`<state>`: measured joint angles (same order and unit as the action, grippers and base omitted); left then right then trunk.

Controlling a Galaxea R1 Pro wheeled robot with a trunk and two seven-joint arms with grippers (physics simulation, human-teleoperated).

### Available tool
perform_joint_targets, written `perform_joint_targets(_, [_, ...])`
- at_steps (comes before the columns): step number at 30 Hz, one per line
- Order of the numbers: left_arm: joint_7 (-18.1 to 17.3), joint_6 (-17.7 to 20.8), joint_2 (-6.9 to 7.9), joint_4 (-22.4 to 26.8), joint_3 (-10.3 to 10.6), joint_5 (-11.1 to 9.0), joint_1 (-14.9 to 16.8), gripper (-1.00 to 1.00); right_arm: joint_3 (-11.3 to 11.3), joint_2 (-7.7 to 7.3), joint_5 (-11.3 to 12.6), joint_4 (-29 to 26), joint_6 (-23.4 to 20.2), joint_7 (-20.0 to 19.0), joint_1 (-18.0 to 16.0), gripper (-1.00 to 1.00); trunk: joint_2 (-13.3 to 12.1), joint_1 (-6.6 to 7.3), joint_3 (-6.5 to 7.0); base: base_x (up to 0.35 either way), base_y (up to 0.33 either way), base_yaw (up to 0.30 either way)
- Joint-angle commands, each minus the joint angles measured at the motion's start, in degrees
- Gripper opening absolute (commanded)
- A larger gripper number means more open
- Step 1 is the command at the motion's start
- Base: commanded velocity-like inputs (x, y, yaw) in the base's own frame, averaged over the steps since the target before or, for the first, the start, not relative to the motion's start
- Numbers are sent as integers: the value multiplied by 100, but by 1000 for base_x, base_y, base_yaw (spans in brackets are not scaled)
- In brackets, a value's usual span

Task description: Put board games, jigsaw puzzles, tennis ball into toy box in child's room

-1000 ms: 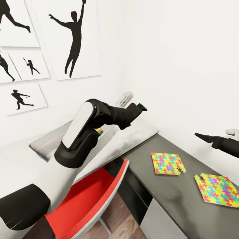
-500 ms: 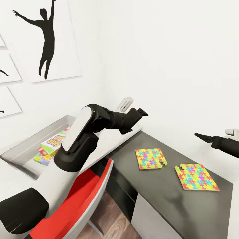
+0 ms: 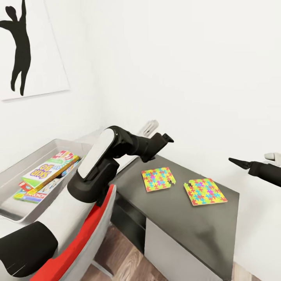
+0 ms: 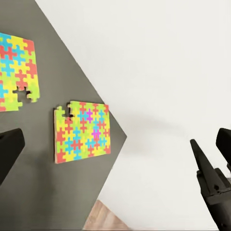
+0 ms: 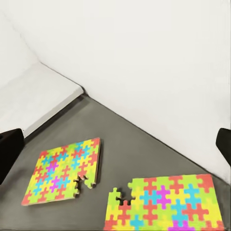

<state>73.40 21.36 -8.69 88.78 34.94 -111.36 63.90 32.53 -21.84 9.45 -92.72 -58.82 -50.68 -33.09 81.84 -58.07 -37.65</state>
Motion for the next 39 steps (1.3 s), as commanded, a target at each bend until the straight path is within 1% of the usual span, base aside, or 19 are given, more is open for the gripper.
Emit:
perform_joint_targets(1, [37, 140, 2, -83, 101, 45, 5, 100, -6, -10, -8, 0, -31, -9, 14, 100, 3, 0, -5, -4, 2, -296])
perform_joint_targets(5, [46, 324, -3, -187, 309, 311, 2, 100, -23, -86, -27, 0, -31, -10, 46, 100, 3, 0, -5, -2, 1, -296])
perform_joint_targets(6, [270, 444, -10, -233, 404, 495, 4, 100, -32, -349, -22, 0, -55, -20, 63, 100, 3, 0, -5, -1, 0, -296])
perform_joint_targets(9, [407, 498, -16, -250, 443, 591, -7, 100, -51, -502, -23, 2, -118, -11, 70, 100, 3, 0, -5, 0, 0, -296])
perform_joint_targets(10, [427, 506, -15, -253, 448, 610, -12, 100, -62, -514, -26, 3, -118, -5, 71, 100, 3, 0, -5, 0, 0, -296])
perform_joint_targets(11, [475, 524, 1, -254, 465, 647, -33, 100, -237, -529, -41, 6, -118, 16, 68, 100, 3, 0, -5, 0, 0, -296])
perform_joint_targets(12, [489, 530, 8, -254, 469, 657, -48, 100, -346, -533, -48, 6, -118, 21, 66, 100, 3, 0, -5, 0, 0, -296])
perform_joint_targets(13, [510, 538, 22, -255, 473, 679, -101, 100, -573, -539, -59, 6, -118, 28, 61, 100, 3, 0, -5, 0, 0, -296])
perform_joint_targets(14, [518, 543, 30, -255, 474, 687, -132, 100, -669, -539, -64, 6, -118, 31, 55, 100, 3, 0, -5, 0, 0, -296])
perform_joint_targets(15, [541, 557, 77, -255, 475, 709, -228, 100, -914, -537, -75, 6, -118, 45, 36, 100, 3, 0, -5, 0, 0, -296])
perform_joint_targets(18, [560, 567, 160, -256, 483, 720, -279, 100, -1034, -530, -73, 6, -118, 44, 26, 100, 3, 0, -5, 0, 0, -296])
perform_joint_targets(28, [565, 578, 293, -271, 485, 728, -458, 100, -1301, -500, -74, 2, -118, 40, 30, 100, 3, 0, -5, 0, 0, -296])
perform_joint_targets(31, [558, 584, 412, -298, 481, 731, -544, 100, -1327, -498, -75, 2, -118, 37, 30, 100, 3, 0, -5, 0, 0, -296])
perform_joint_targets(32, [531, 647, 534, -334, 480, 735, -576, 100, -1337, -497, -75, 1, -118, 32, 30, 100, 3, 0, -5, 0, 0, -232])
perform_joint_targets(33, [523, 664, 554, -367, 479, 744, -581, 100, -1335, -497, -75, 1, -118, 29, 30, 100, 3, 0, -5, 0, 0, -186])
perform_joint_targets(35, [511, 689, 579, -477, 482, 812, -588, 100, -1336, -494, -75, 4, -118, 31, 32, 100, 3, 0, -5, 0, 0, -134])
perform_joint_targets(36, [504, 719, 611, -719, 469, 1003, -650, 100, -1335, -491, -72, 5, -118, 33, 35, 100, 3, 0, -5, 0, 0, -61])
perform_joint_targets(38, [507, 744, 628, -829, 452, 1088, -700, 100, -1334, -490, -71, 6, -118, 35, 37, 100, 3, 0, -5, 0, 0, -44])
perform_joint_targets(39, [510, 964, 638, -934, 424, 1190, -761, 100, -1330, -457, -68, 8, -27, 39, 40, 100, 3, 0, -5, 0, 0, -18])
